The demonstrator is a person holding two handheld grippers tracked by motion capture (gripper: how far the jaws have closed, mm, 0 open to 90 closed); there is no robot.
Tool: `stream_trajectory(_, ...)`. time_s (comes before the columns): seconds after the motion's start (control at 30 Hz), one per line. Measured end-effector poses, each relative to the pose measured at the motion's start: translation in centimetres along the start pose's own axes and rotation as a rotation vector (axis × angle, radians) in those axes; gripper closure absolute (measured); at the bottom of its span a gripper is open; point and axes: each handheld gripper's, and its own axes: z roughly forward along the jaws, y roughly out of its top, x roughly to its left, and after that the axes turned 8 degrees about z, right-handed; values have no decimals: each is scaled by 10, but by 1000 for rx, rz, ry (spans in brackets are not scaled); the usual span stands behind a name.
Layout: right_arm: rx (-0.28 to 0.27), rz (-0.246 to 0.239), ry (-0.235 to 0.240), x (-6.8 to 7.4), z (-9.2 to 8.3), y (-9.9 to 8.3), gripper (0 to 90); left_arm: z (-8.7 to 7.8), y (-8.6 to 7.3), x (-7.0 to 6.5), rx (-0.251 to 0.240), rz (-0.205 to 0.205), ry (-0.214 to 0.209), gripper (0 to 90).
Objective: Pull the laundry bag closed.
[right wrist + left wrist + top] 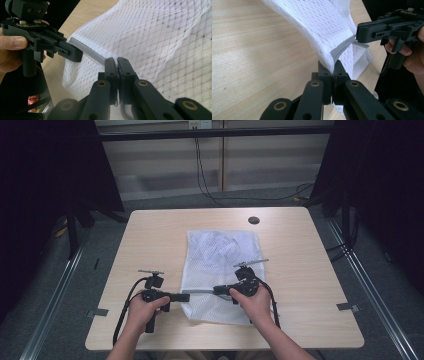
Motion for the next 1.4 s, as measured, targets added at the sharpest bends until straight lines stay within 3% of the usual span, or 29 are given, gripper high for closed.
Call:
stream_trajectory(0.7,0,16,5,-2,-5,0,870,-3,4,2,-1,-2,-3,886)
stream_trajectory(0.93,13,18,9,-3,-3,0,870,-3,1,2,-4,-20,2,886)
stream_trajectory(1.4,19,19,5,-6,-6,-1,870,-8,-4,3,-1,-8,10,885)
